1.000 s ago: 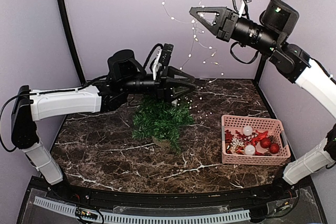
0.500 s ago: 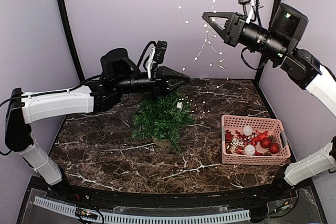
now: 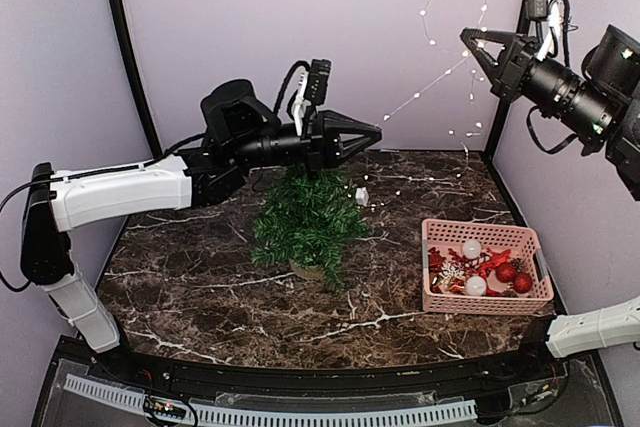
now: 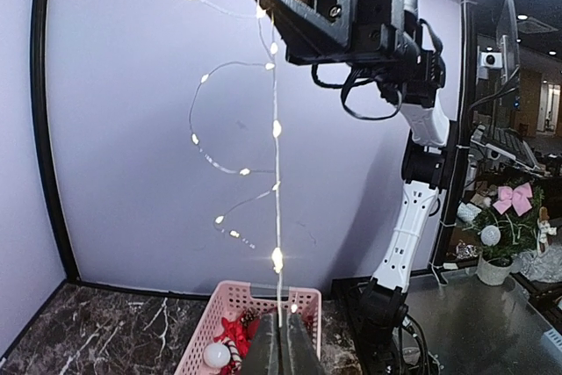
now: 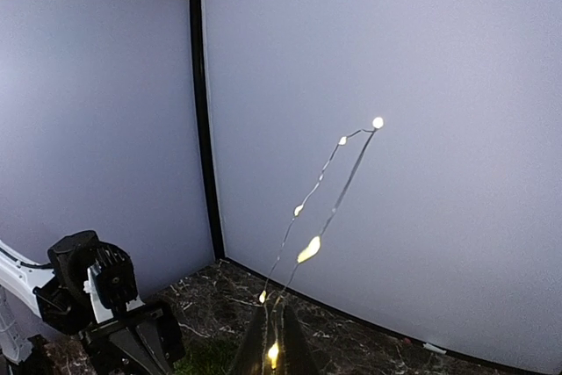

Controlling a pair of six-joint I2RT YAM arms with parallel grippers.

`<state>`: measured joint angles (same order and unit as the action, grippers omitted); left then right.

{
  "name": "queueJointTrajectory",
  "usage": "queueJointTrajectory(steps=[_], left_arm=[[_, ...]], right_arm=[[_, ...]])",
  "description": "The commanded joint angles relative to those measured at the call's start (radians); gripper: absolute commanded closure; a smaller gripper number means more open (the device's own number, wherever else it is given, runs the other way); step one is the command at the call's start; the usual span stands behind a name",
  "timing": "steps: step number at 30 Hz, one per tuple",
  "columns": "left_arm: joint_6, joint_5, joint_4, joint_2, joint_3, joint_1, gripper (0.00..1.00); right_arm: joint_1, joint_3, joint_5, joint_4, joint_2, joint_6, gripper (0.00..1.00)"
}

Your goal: Decorate the small christmas tree

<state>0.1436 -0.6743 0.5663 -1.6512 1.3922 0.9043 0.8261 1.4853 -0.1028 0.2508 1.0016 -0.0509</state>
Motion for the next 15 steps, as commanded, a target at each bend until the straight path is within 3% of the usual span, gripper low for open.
queueJointTrajectory(steps=[1, 4, 9, 15], left_arm=[[0.001, -0.024, -0.058, -0.026, 0.024, -0.003, 1.0], [-0.039, 0.005, -0.108, -0.004, 0.007, -0.003, 1.0], [-0.153, 0.103, -0.266, 0.137, -0.113, -0.004, 1.0], [-0.247, 0.139, -0.551, 0.315, -0.203, -0.003, 1.0]], right_arm=[[-0.004, -0.013, -0.165, -0.068, -0.02, 0.032, 1.0], [-0.004, -0.084, -0.222, -0.066, -0.006, -0.003, 0.98], [-0.003, -0.271, -0.351, -0.033, -0.017, -0.122, 0.79], [-0.003, -0.451, -0.395, 0.069, -0.084, -0.308, 0.34]])
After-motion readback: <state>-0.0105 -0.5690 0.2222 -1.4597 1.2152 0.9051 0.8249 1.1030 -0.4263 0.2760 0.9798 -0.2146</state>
